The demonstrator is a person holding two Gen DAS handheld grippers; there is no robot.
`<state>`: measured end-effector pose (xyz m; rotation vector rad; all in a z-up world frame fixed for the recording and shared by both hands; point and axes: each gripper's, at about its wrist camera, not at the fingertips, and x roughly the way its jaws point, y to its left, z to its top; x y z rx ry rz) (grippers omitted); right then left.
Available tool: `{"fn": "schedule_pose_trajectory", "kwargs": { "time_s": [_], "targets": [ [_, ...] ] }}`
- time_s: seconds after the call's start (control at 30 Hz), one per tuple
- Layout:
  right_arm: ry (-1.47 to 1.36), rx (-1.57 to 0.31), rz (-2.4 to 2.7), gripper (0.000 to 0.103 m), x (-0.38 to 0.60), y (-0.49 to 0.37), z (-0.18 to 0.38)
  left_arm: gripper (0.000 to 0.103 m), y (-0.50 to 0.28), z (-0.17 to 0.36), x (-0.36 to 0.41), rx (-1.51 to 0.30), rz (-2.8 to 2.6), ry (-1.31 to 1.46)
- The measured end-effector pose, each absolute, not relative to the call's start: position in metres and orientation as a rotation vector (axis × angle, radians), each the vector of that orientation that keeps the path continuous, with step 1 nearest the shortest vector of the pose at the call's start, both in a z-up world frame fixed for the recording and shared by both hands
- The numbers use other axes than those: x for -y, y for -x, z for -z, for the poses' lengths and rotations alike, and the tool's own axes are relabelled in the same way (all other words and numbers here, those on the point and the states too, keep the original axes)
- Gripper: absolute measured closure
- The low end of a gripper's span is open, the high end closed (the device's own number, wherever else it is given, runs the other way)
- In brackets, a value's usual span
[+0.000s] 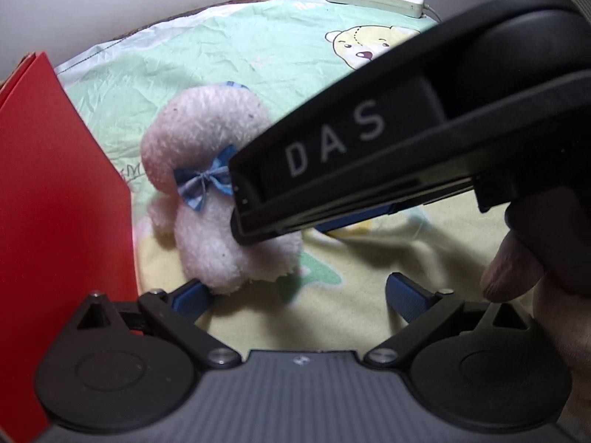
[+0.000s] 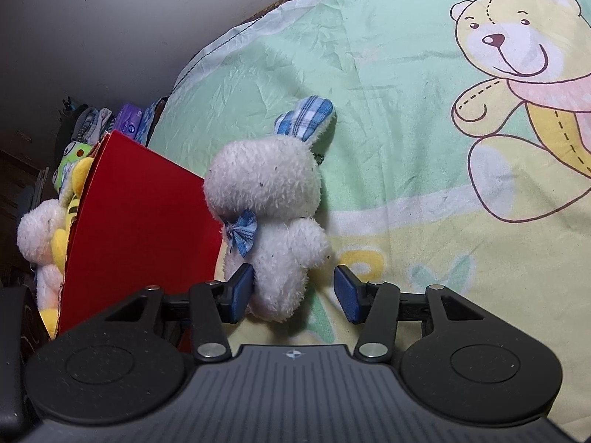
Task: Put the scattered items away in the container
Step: 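Close the right gripper on the pink-white plush's body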
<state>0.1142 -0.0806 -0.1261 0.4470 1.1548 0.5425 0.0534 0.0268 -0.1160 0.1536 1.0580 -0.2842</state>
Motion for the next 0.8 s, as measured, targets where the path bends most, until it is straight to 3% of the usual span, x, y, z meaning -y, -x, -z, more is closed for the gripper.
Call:
{"fn": "schedule_pose_trajectory", "kwargs": {
  "time_s": [0.1, 0.8],
  "targets": [
    [-0.482, -1.162, -0.567, 0.077, 0.083, -0.113, 0.128, 0.007, -0.053, 0.115, -0.026, -1.056, 0.299, -0.154],
    [-0.416, -1.144, -0.443, 0.078, 0.124, -0.031, 0.111, 0.008, 0.016, 0.107, 0.022, -1.090, 0.562, -0.237]
  ]
}}
